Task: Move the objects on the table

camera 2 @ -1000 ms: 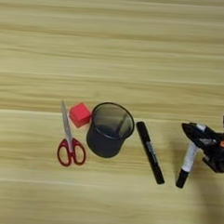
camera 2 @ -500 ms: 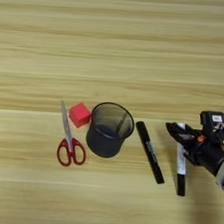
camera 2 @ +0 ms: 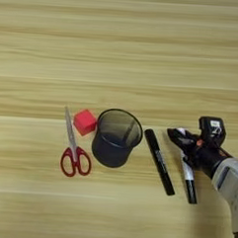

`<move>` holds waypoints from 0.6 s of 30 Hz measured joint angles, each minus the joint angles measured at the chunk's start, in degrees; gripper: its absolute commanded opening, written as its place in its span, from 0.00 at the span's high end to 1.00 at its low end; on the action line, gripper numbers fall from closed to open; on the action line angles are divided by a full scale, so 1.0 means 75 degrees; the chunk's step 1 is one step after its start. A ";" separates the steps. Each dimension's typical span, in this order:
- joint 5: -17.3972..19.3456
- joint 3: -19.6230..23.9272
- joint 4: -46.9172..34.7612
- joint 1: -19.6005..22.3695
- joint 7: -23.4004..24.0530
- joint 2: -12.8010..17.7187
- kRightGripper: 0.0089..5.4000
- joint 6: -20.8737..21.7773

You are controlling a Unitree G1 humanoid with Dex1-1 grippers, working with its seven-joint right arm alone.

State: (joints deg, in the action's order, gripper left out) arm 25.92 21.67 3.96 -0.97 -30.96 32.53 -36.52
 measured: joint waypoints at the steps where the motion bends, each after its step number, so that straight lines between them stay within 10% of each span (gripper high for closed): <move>1: -0.0033 -0.0014 0.0063 0.0002 -0.0015 -0.0012 0.87 0.0042; 18: -0.0451 -0.0181 0.0717 0.0422 -0.0282 -0.0015 0.87 0.0637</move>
State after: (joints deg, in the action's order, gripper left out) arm 22.54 20.31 9.34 2.20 -33.07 32.42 -31.74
